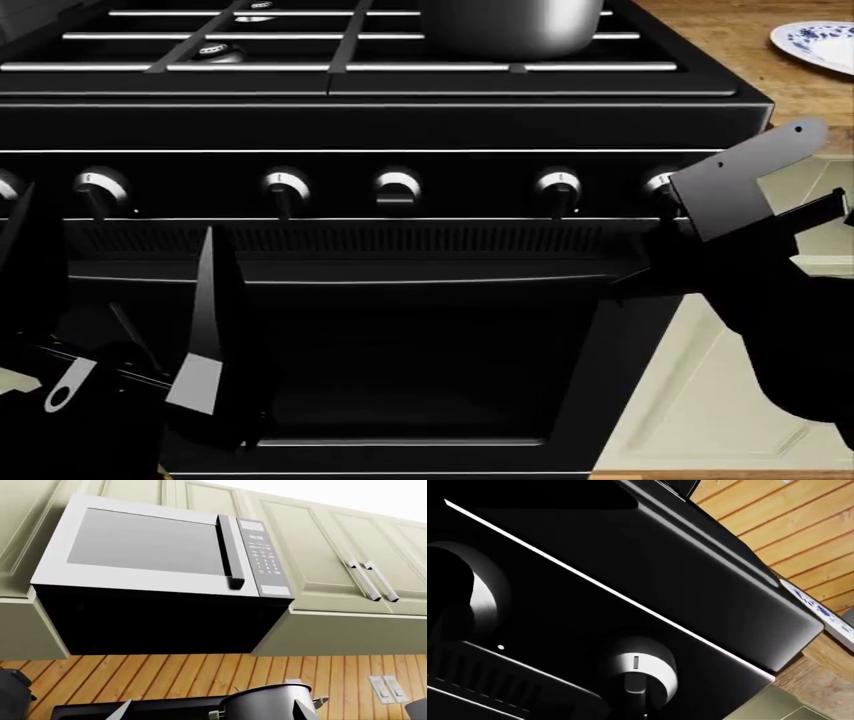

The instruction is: Frozen meat rests on a plate on the counter. Retrieve the meat and place it in a pot on a burner. Then turn the burner on.

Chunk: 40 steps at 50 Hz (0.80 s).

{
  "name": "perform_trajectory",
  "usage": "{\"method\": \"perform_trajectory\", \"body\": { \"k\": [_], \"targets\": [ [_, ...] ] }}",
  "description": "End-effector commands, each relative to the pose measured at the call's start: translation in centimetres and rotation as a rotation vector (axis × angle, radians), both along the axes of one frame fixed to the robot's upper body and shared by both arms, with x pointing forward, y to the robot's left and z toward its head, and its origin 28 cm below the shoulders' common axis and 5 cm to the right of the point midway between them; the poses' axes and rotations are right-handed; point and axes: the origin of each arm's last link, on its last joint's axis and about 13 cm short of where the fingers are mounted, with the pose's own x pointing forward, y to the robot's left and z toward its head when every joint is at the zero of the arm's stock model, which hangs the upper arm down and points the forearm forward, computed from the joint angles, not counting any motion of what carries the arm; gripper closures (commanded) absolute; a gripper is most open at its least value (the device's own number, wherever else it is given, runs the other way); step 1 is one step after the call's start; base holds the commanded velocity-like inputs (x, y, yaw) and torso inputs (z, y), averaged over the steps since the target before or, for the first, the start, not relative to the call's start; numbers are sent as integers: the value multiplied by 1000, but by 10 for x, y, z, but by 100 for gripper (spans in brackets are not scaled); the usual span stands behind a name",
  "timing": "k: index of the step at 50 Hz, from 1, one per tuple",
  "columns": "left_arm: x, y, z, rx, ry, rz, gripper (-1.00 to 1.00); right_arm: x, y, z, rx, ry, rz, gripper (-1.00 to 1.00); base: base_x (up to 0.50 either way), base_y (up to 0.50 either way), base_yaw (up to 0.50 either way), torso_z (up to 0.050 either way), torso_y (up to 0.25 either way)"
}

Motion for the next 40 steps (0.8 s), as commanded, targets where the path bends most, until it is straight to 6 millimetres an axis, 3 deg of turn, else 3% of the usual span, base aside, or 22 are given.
{"method": "perform_trajectory", "body": {
  "k": [1,11,12,28,33,36,38,40],
  "targets": [
    [1,0,0,1,2,2,-100,-1,8,3,40,3,70,100,0,0,0,0,0],
    [1,0,0,-1,3,1,-100,-3,7,4,56,-2,61,100,0,0,0,0,2],
    [1,0,0,-1,3,1,-100,-3,7,5,58,-3,59,-100,0,0,0,0,0],
    [0,-1,-1,1,3,-1,-100,-13,5,11,69,-53,18,-100,0,0,0,0,0],
    [2,0,-2,3,6,5,-100,-18,9,14,64,-158,21,-100,0,0,0,0,0],
    [16,-2,-14,7,86,15,-100,10,15,3,37,-262,-50,-100,0,0,0,0,0],
    [36,-6,-33,35,194,42,-100,51,30,-24,-58,-271,51,-100,0,0,0,0,0],
    [61,-11,-61,45,333,64,-100,92,98,-46,-228,-303,482,-100,0,0,0,0,0]
  ]
}}
